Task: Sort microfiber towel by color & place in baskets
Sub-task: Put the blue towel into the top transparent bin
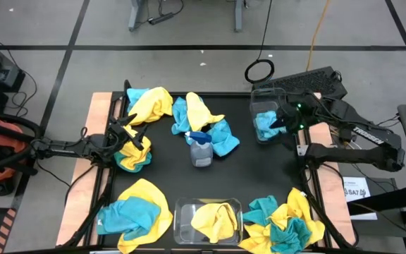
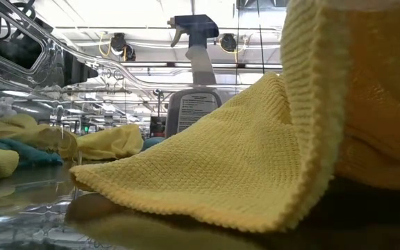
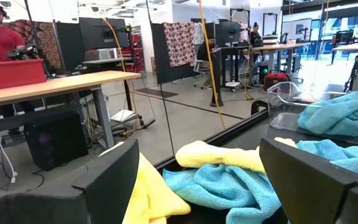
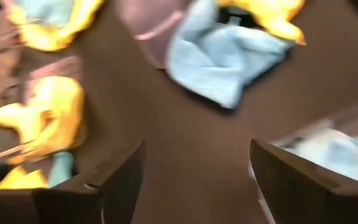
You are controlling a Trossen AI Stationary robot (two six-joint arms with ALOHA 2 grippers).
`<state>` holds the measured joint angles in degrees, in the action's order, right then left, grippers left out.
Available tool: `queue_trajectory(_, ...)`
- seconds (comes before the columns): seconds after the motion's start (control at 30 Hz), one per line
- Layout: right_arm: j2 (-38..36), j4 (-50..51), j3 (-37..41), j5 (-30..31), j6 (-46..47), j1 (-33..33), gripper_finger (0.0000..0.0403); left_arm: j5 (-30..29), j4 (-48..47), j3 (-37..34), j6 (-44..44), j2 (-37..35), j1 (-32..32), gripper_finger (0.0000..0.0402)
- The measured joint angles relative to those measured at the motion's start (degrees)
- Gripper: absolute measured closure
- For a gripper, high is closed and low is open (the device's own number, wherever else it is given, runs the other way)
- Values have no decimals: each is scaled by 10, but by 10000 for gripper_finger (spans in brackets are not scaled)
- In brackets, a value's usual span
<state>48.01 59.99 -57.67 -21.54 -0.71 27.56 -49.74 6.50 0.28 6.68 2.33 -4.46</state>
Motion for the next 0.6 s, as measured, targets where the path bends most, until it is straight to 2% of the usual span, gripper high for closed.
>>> queue_trajectory(0.27,1,-41,0,-42,47,-116,122,0,0,0,0,0,0,63)
queue_trajectory(0.6,23,-50,0,-21,167,-286,122,0,0,0,0,0,0,63)
